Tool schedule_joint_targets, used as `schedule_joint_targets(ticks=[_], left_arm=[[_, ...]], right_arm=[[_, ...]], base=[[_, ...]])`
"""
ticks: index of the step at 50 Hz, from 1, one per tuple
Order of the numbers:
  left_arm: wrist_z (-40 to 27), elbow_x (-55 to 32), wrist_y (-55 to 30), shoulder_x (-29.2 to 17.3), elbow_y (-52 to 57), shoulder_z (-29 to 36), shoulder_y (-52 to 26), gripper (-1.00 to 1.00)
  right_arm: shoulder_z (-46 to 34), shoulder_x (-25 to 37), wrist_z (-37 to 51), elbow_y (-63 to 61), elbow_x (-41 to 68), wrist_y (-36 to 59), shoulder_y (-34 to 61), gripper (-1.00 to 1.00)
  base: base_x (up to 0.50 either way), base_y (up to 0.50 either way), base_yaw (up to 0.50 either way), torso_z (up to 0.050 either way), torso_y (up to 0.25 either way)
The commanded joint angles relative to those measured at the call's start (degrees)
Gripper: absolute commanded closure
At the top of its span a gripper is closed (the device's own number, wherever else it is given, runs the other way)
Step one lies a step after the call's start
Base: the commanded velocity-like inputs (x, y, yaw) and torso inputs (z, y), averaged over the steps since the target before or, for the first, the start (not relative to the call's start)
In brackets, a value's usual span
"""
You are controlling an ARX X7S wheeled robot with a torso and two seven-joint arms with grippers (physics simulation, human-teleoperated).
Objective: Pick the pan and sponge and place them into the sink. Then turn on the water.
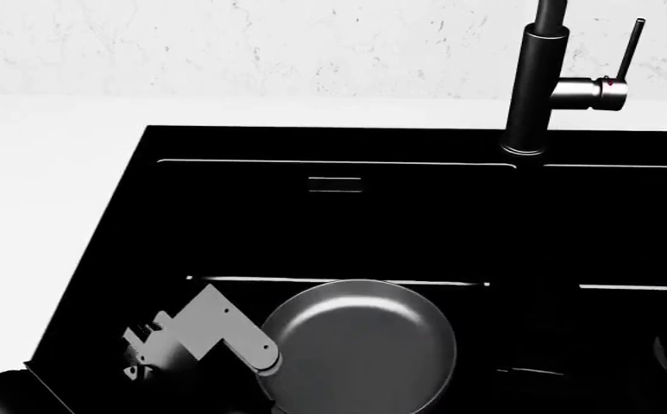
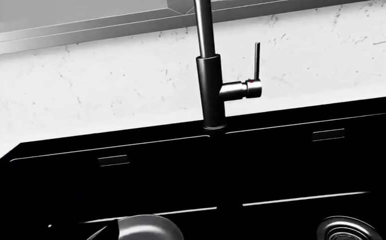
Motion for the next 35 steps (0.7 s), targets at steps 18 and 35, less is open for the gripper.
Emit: schedule_joint_targets(ticks=[18, 35], left_arm=[[-9.0, -10.2, -12.9, -4.2, 18.9, -11.9, -1.3, -1.0], [-18.2, -15.6, -15.2, -7.3, 27.9, -23.4, 0.4, -1.0]], right_arm=[[-0.7, 0.0, 0.4, 0.7, 0.5, -0.1, 1.2, -1.0], [-1.3, -0.4, -0.7, 0.4, 0.4, -1.2, 1.6, -1.0]], base=[[0.0, 0.0, 0.0, 0.0, 0.0], [0.0, 0.0, 0.0, 0.0, 0.0]])
